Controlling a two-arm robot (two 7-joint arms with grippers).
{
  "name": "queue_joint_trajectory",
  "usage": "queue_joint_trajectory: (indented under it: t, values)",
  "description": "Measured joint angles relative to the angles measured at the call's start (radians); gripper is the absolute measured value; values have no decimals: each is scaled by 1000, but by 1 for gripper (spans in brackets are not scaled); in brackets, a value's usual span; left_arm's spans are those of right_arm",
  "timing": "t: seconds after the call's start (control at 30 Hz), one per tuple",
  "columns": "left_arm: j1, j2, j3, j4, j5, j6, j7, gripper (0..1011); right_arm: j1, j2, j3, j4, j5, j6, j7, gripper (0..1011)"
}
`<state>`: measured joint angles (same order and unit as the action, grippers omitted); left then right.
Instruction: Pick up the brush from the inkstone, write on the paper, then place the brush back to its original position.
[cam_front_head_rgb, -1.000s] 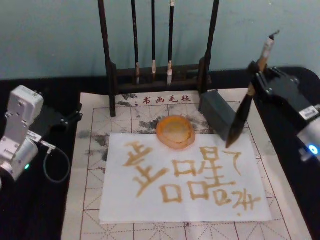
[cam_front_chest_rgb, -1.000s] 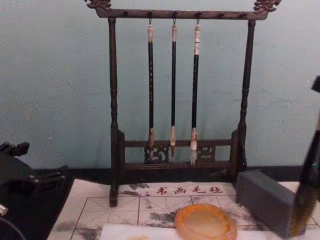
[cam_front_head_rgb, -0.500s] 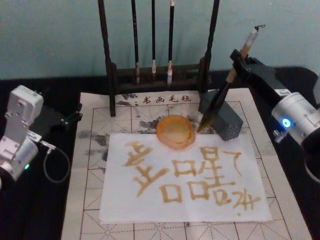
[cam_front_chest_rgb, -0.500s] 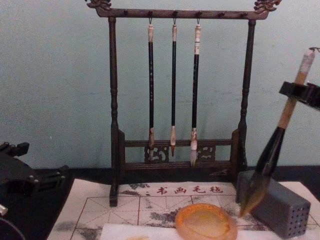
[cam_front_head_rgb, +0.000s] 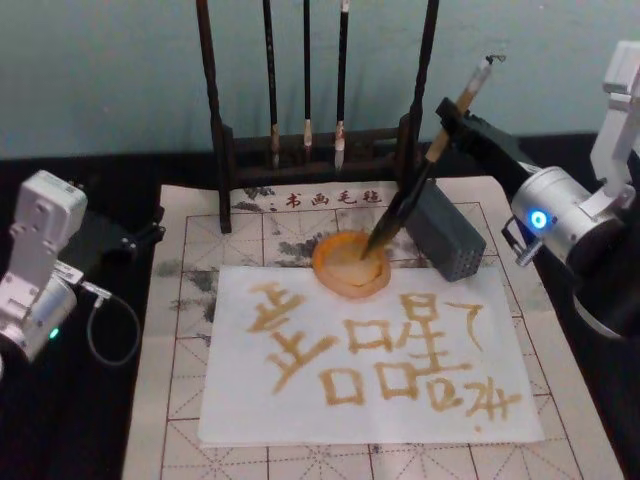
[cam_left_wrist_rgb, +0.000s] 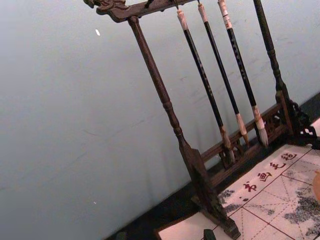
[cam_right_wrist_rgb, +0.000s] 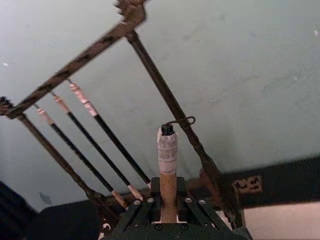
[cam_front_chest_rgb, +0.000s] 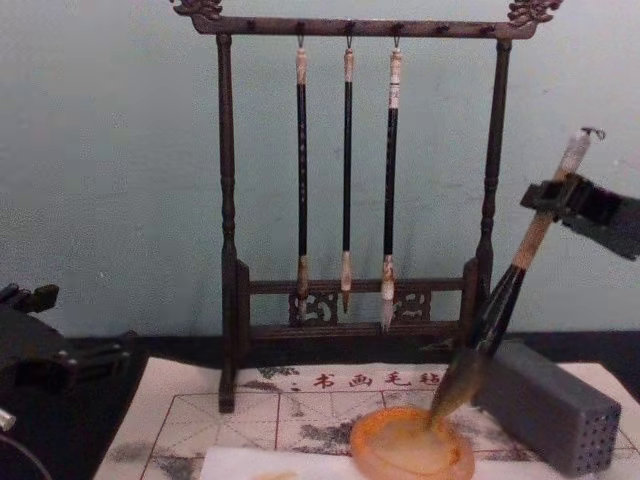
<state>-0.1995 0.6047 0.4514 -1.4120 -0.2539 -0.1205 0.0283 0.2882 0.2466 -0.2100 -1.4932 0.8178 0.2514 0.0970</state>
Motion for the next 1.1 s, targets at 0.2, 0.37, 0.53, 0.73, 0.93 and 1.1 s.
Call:
queue_joint_trajectory:
  t: [0.2, 0.37, 0.53, 0.73, 0.93, 1.1]
  values:
    - [0, 0, 0, 0, 0, 0, 0, 1001, 31, -33, -1, 40, 46, 48, -76, 202]
    - [0, 0, 0, 0, 0, 0, 0, 1001, 45, -50, 3, 65, 76, 66, -114, 202]
    - [0, 0, 0, 0, 0, 0, 0, 1001, 54, -62, 7, 86, 106, 79, -150, 202]
    - [0, 0, 0, 0, 0, 0, 0, 1001, 56, -62, 8, 94, 132, 88, -174, 202]
    - [0, 0, 0, 0, 0, 0, 0, 1001, 43, -52, 9, 80, 157, 96, -183, 202]
    - [0, 0, 0, 0, 0, 0, 0, 1001, 30, -41, 10, 65, 184, 104, -195, 202]
